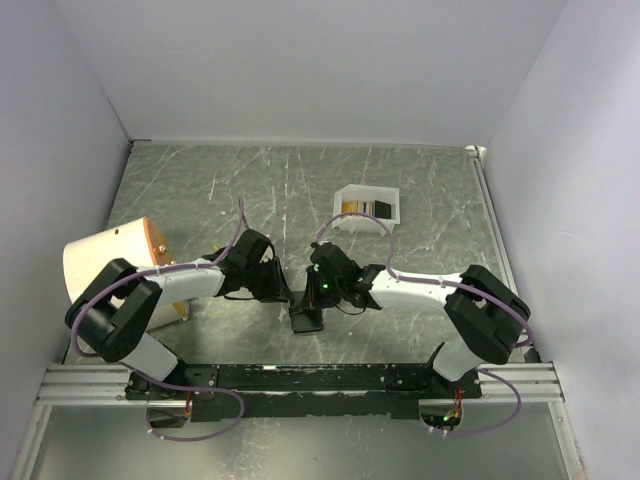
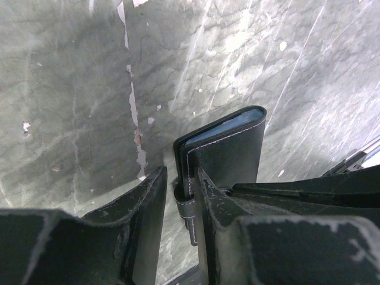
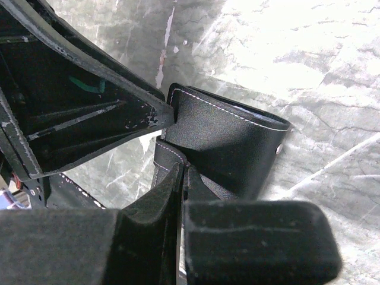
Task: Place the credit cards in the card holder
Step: Close the card holder at the center of the board.
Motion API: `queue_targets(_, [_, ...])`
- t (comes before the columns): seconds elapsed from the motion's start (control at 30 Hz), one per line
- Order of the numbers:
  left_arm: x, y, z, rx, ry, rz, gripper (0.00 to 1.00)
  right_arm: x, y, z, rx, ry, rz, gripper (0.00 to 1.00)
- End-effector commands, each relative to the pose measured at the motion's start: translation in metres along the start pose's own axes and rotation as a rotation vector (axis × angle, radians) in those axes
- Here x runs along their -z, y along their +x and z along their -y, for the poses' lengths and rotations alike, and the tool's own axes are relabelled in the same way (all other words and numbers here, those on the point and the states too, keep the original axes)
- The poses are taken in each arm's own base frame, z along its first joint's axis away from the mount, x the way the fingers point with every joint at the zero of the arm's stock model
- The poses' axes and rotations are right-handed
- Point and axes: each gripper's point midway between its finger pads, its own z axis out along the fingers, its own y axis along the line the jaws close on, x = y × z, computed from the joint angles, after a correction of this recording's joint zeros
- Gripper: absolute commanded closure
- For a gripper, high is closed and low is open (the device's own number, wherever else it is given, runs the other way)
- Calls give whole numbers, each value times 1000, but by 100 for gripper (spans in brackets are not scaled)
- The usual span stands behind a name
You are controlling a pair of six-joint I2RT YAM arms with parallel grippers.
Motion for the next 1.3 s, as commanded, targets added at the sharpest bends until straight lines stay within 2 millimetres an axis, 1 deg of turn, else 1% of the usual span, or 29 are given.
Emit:
queue_targets(0.0, [7,-2,7,2,31,9,63,-2,2,11,4,39,6,100])
queue_targets(0.23, [23,-7,23,-2,78,31,61,-2,5,12,-1,38,-4,100])
queue_targets(0.3, [27,-7,29,-4,100,35,63,-3,6,13,2,47,-7,100])
queue_targets(0.4, [30,-6,35,-4,131,28,69,-4,8,17,-2,55,-11,100])
queue_targets(0.57, [27,2,37,-4,163,-10,80,-7,12,21,-8,68,-22,100])
queue_targets(0.7, [21,12,42,-13,200,-55,84,-6,11,23,-6,77,-16,100])
queue_targets(0.83, [15,17,48,-34,210,-78,86,-9,14,29,-7,91,-26,100])
queue_targets(1.0, [9,22,46,-44,186,-97,88,-9,15,32,-5,98,-27,100])
queue_targets(1.27, [6,21,38,-55,123,-92,88,-12,21,39,6,115,-44,100])
